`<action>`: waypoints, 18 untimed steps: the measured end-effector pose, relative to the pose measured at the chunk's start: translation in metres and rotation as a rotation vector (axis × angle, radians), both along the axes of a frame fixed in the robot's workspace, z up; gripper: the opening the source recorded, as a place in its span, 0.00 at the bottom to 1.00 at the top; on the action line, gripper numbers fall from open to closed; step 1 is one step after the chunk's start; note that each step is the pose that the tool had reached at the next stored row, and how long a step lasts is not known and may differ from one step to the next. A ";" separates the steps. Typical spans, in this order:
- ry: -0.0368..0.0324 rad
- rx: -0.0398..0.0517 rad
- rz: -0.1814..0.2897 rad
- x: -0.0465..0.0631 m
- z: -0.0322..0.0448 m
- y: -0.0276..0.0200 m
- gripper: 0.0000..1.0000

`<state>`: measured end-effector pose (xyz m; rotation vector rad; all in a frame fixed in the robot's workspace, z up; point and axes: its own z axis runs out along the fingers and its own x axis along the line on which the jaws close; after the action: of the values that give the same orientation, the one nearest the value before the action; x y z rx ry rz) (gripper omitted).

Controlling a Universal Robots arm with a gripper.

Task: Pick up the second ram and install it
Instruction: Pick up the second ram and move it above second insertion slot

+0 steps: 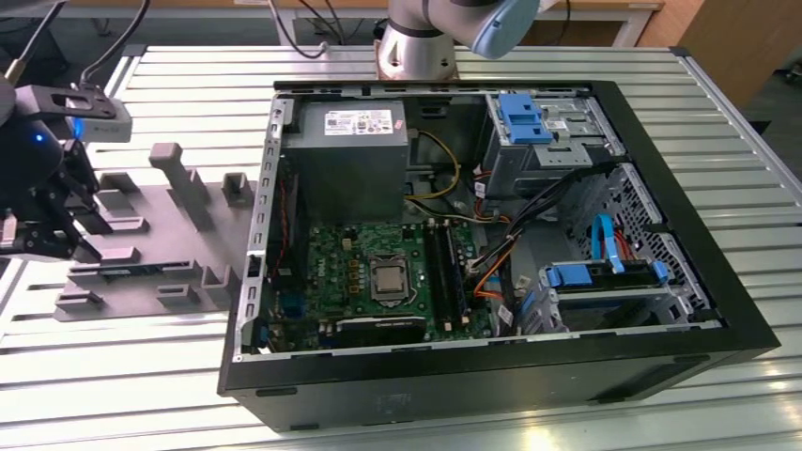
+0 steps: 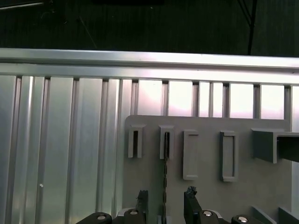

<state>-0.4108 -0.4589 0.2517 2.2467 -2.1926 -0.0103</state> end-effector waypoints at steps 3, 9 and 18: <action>0.0001 -0.0013 0.000 0.000 -0.0041 -0.0002 0.43; 0.0000 -0.0013 0.000 0.000 -0.0055 -0.0004 0.43; -0.0001 -0.0013 -0.001 0.000 -0.0157 -0.0028 0.43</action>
<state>-0.4108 -0.4618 0.2360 2.2454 -2.1927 -0.0088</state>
